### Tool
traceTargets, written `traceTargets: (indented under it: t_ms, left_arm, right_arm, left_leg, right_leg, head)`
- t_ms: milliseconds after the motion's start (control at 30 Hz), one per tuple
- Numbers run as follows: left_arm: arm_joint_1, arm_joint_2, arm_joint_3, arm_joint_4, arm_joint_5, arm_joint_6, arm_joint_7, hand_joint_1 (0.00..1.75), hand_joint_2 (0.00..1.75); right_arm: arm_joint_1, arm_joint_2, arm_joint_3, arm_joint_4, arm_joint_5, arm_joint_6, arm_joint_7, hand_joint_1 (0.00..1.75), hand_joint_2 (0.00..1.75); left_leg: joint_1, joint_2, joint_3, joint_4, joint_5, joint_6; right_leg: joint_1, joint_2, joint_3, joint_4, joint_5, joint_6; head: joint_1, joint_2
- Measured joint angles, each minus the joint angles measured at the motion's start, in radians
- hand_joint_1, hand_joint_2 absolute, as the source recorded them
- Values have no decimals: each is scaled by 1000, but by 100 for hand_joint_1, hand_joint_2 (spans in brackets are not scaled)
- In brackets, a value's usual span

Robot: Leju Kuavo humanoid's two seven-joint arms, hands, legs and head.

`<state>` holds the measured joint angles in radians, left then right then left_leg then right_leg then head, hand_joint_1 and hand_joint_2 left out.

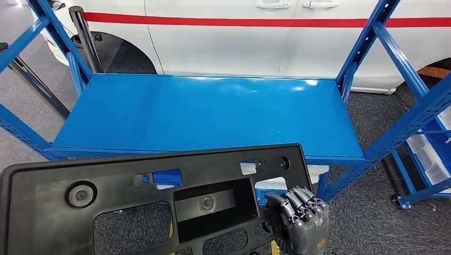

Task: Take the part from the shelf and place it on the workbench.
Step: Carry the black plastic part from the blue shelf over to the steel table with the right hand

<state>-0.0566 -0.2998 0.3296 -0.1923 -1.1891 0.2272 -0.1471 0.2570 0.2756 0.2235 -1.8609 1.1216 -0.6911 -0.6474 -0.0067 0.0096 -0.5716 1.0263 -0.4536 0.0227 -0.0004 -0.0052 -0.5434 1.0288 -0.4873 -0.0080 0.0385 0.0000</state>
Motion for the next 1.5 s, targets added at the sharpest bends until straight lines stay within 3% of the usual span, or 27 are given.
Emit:
traceTargets:
  t_ms: [67,133,200,233,267,333,400,533,600,667,700,733,767,800,867,933,1033,1067,1133,1200,1233,1267,1300,1400,1433,1500]
  left_arm:
    - [0,1,0,0,-2,2,0,0,175]
    - [0,2,0,0,-4,3,0,0,175]
    - [0,2,0,0,-4,5,-1,0,175]
    - [0,2,0,0,-4,5,0,0,175]
    - [0,2,0,0,-5,6,1,0,175]
    - [-1,2,0,0,-5,4,4,0,175]
    - [-1,2,1,0,-6,3,4,0,175]
    - [0,2,1,0,-7,2,5,0,175]
    - [-1,1,2,0,-8,2,5,0,175]
    - [-1,1,2,0,-9,2,4,0,175]
    - [0,1,2,0,-9,2,4,0,175]
    - [0,1,2,0,-9,2,3,0,175]
    - [0,1,2,0,-9,3,3,0,175]
    - [0,1,2,0,-9,3,3,0,175]
    - [0,0,2,0,-9,3,3,0,175]
    - [-1,0,2,0,-9,3,4,0,175]
    - [-1,0,4,0,-9,3,8,0,175]
    - [-1,0,4,0,-9,3,10,0,175]
    - [-1,0,6,0,-8,4,11,0,175]
    - [-1,1,7,0,-7,7,11,0,175]
    - [-1,1,7,0,-7,8,11,0,175]
    - [-1,1,7,0,-7,9,11,0,175]
    - [-2,1,7,0,-7,9,13,0,175]
    - [-1,1,9,0,-8,8,17,0,175]
    - [-1,1,9,0,-9,7,17,0,175]
    - [-1,1,10,0,-9,8,18,0,175]
  right_arm:
    - [0,3,-1,-6,-5,0,0,175,175]
    - [0,5,-2,-10,-8,0,0,175,175]
    - [0,6,-4,-11,-9,0,0,175,175]
    - [0,6,-5,-11,-10,0,0,175,175]
    - [0,7,-6,-11,-11,0,0,175,175]
    - [0,8,-7,-12,-14,0,0,175,175]
    - [0,9,-8,-14,-19,0,0,175,175]
    - [-1,10,-9,-20,-32,0,0,175,175]
    - [-1,10,-10,-24,-38,-1,0,175,175]
    - [0,10,-10,-25,-41,-1,0,175,175]
    - [0,10,-10,-25,-42,-1,0,175,175]
    - [0,10,-10,-25,-43,-1,0,175,175]
    - [0,10,-10,-25,-45,-1,0,175,175]
    - [-1,10,-10,-26,-47,-1,0,175,175]
    - [-1,10,-10,-27,-50,-2,0,175,175]
    - [-2,11,-10,-29,-52,-2,0,175,175]
    - [-2,12,-10,-31,-54,-3,0,175,175]
    - [-2,13,-10,-31,-55,-3,0,175,175]
    - [-2,15,-10,-31,-56,-3,0,175,175]
    - [-2,15,-10,-31,-58,-4,0,175,175]
    - [-2,15,-10,-31,-59,-4,0,175,175]
    - [-2,15,-10,-31,-60,-4,0,175,175]
    - [-2,15,-10,-31,-61,-4,0,175,175]
    - [-2,15,-10,-31,-62,-5,0,175,175]
    - [-2,15,-10,-31,-62,-5,0,175,175]
    - [-2,15,-10,-31,-63,-5,0,175,175]
  left_leg:
    - [2,-2,-13,28,-30,-13]
    - [6,-4,-50,127,-107,-26]
    - [12,-4,-80,241,-167,-35]
    - [14,-4,-74,257,-172,-38]
    - [16,-4,-49,234,-159,-39]
    - [19,-4,40,100,-115,-38]
    - [16,-7,97,-6,-90,-29]
    - [11,-8,90,-27,-65,1]
    - [13,-3,73,-31,-44,17]
    - [12,0,50,-30,-26,25]
    - [11,0,38,-29,-18,26]
    - [10,0,27,-27,-10,26]
    - [9,0,15,-25,-4,25]
    - [8,0,6,-22,2,23]
    - [7,-1,-8,-14,9,17]
    - [6,-1,-13,-10,16,7]
    - [6,-1,-16,-11,28,-12]
    - [7,-2,-22,-1,16,-19]
    - [9,-4,-48,70,-53,-29]
    - [11,-5,-83,193,-138,-36]
    - [12,-4,-88,238,-157,-38]
    - [12,-4,-77,252,-154,-39]
    - [13,-4,-46,224,-133,-38]
    - [10,-5,92,20,-78,-27]
    - [8,-6,113,-22,-76,-23]
    - [5,-7,113,-41,-74,-13]
  right_leg:
    - [-6,-3,-6,-9,15,-12]
    - [-10,-6,-22,-12,30,-19]
    - [-10,-7,-44,-8,43,-19]
    - [-10,-7,-55,-6,49,-17]
    - [-11,-7,-65,-3,55,-15]
    - [-12,-6,-80,4,65,-7]
    - [-11,-7,-88,9,75,4]
    - [-14,-6,-96,9,90,31]
    - [-17,-2,-120,66,29,41]
    - [-17,0,-159,189,-67,47]
    - [-17,0,-173,246,-97,49]
    - [-17,0,-173,277,-106,49]
    - [-16,0,-153,272,-96,47]
    - [-16,0,-113,228,-73,44]
    - [-11,1,-10,83,-37,32]
    - [-4,1,41,-2,-29,19]
    - [-2,1,34,-16,-18,1]
    - [-5,0,30,-19,-10,-6]
    - [-10,-4,15,-24,8,-19]
    - [-9,-6,-9,-22,24,-25]
    - [-8,-6,-21,-20,32,-25]
    - [-8,-6,-33,-18,39,-24]
    - [-8,-6,-44,-15,46,-23]
    - [-6,-6,-70,-3,62,-12]
    - [-5,-6,-75,-1,68,-7]
    - [-4,-8,-80,-3,82,5]
  head:
    - [-1,0]
    - [-3,0]
    - [-4,0]
    - [-4,0]
    - [-4,0]
    - [-4,0]
    - [-4,0]
    - [-3,0]
    - [-2,0]
    - [-2,0]
    - [-2,0]
    - [-2,0]
    - [-2,0]
    - [-2,0]
    - [-2,0]
    - [-2,0]
    - [-1,0]
    - [-1,0]
    - [-2,0]
    - [-4,0]
    - [-4,0]
    - [-4,0]
    - [-4,0]
    - [-3,0]
    - [-3,0]
    - [-2,0]
